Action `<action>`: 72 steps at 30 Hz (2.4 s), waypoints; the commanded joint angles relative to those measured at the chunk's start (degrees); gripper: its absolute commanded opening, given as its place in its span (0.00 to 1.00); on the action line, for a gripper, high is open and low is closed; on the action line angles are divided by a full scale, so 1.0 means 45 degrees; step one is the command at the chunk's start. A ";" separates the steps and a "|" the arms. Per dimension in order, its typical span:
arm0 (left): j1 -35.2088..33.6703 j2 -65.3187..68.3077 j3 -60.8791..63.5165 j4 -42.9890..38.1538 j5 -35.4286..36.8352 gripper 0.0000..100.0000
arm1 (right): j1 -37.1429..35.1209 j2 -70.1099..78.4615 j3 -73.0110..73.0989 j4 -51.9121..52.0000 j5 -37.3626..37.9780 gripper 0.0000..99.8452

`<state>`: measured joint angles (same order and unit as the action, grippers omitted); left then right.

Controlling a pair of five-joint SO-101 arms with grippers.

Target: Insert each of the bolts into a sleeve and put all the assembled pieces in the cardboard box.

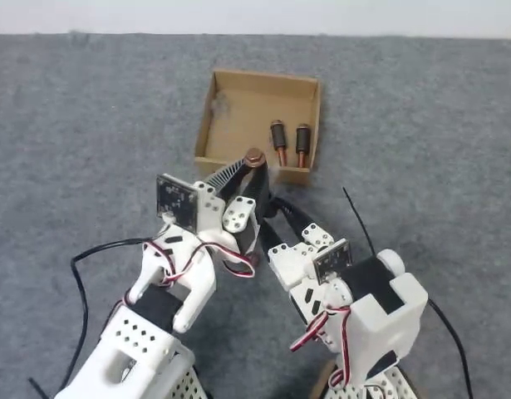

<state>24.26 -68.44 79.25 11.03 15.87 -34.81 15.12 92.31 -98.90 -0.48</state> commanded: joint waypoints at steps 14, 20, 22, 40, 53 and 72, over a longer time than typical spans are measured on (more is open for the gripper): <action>0.0039 -0.0508 0.0420 -0.1915 0.1074 0.01 | -0.0029 -0.0225 0.0137 -0.0322 0.0254 0.01; -0.0059 -0.0508 0.0459 -0.1778 0.1074 0.01 | 0.0225 -0.0225 0.0117 -0.0322 0.0274 0.01; -0.0215 -0.0508 0.0400 -0.1543 0.1074 0.01 | 0.0400 -0.0244 0.0117 -0.0342 0.0234 0.01; -0.0137 -0.0469 0.0635 -0.1563 0.1114 0.01 | 0.0342 -0.0244 0.0117 -0.0420 0.0234 0.01; -0.0137 -0.0078 0.0596 -0.1582 0.1094 0.01 | 0.0342 -0.0733 0.0234 -0.0381 0.0195 0.01; -0.0156 0.2247 0.0576 -0.3263 0.1094 0.01 | 0.0459 -0.1084 0.0391 -0.0342 0.0195 0.01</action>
<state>23.91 -54.64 83.03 -2.59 20.62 -34.11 13.89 92.66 -98.90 -0.48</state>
